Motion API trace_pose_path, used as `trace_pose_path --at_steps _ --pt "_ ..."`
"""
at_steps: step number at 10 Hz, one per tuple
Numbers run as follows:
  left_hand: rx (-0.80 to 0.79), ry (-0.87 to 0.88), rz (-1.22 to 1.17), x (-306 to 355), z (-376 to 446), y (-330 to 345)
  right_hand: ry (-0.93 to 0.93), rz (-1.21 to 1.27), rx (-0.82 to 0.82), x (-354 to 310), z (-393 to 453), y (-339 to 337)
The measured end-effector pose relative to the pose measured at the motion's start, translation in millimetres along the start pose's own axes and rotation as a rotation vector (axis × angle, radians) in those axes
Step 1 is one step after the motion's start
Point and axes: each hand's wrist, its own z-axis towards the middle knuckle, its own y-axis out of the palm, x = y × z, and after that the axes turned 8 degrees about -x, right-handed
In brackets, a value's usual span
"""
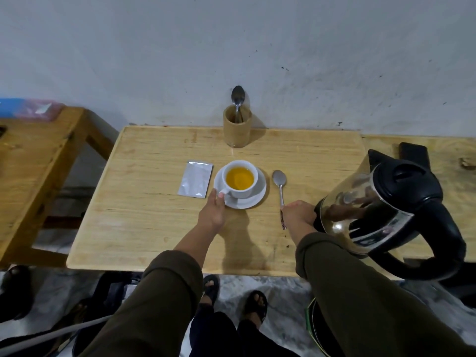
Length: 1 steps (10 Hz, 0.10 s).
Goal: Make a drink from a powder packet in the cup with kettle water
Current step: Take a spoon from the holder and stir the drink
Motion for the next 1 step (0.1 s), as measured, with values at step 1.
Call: trace_pose_path --at_steps 1 --pt "0.014 0.005 -0.001 2.3 -1.5 -0.9 -0.024 0.131 0.011 -1.5 -2.5 -1.6"
